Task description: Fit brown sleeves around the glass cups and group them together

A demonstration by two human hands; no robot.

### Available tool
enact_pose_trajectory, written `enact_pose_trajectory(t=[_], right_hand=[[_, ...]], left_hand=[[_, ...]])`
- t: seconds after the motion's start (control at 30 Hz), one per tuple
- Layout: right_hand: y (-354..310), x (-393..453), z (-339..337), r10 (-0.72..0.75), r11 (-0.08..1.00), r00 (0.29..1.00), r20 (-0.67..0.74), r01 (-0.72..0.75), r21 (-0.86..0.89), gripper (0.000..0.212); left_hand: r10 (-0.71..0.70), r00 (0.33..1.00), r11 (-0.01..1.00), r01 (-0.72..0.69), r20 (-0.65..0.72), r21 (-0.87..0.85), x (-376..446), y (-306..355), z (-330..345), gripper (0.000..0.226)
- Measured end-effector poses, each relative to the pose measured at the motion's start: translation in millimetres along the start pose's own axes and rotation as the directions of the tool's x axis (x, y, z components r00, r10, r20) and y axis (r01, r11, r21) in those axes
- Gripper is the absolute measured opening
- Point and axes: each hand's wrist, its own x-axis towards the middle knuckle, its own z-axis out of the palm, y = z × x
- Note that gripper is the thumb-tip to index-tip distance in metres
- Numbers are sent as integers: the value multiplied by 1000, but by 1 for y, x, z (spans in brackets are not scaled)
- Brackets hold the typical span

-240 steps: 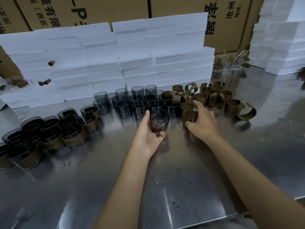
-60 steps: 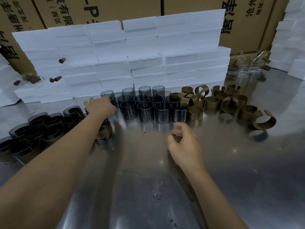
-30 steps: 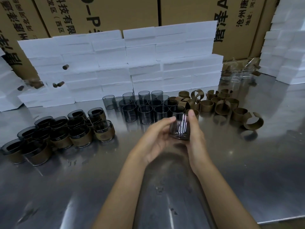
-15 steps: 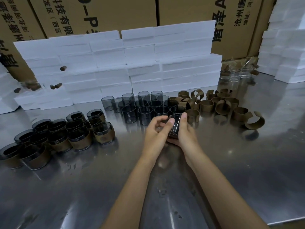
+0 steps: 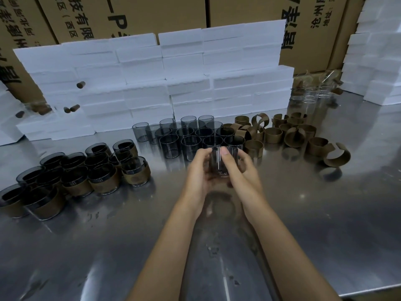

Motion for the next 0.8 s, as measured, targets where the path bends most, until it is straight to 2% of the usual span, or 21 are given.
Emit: enact_pose_trajectory(t=[0.07,0.13,0.27,0.4,0.53,0.63,0.8], right_hand=[[0,-4,1,-37,998,998,47,39,-46,76],[-2,-8,1,-54,997,997,51,57,-59,65],[-1,-8,0,-38,997,999,32,40,-63,71],[2,-6,0,-30,997,999,-19,29,-71,66],[8,-2,0,-55,995,997,-57,51,-81,59],[12,3,-1,-48,995,996,-77,41,-95,49],[10,3,-1,-44,999,998,-52,44,-5,42]], left_hand=[[-20,998,999,17,60,48,-5,-1,4,39],[-11,998,993,3,64,120,-5,-4,5,37],[9,999,969,-18,34,248,-5,-5,5,40],[86,996,970,-77,-31,232,-4,-8,6,33],[253,954,918,-186,-158,350,2,-9,1,28],[325,925,874,-216,-194,436,3,-9,-1,16],[352,906,872,-225,-236,434,3,-8,-2,21]])
